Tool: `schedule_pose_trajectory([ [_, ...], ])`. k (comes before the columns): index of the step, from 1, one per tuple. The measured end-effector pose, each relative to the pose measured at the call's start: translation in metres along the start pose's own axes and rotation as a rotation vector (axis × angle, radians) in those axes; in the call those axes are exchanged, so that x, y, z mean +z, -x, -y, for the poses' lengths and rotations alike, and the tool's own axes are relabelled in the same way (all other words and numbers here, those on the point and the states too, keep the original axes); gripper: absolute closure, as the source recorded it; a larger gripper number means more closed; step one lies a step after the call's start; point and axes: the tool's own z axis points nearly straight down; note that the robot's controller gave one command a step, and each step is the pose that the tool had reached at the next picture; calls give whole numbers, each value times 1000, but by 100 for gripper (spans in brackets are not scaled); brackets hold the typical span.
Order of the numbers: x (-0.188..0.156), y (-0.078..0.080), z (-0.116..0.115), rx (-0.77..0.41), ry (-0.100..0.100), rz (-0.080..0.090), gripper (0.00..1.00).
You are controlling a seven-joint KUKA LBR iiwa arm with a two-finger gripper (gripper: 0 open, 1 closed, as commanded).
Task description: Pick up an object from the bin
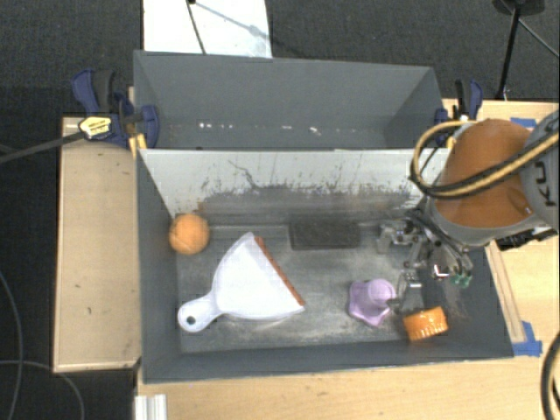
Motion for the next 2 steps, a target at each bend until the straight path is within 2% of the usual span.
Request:
schedule_pose_trajectory([
  [1, -4, 2, 0, -2, -1, 8, 0],
  [2, 66, -24, -15, 59, -4, 10, 0],
])
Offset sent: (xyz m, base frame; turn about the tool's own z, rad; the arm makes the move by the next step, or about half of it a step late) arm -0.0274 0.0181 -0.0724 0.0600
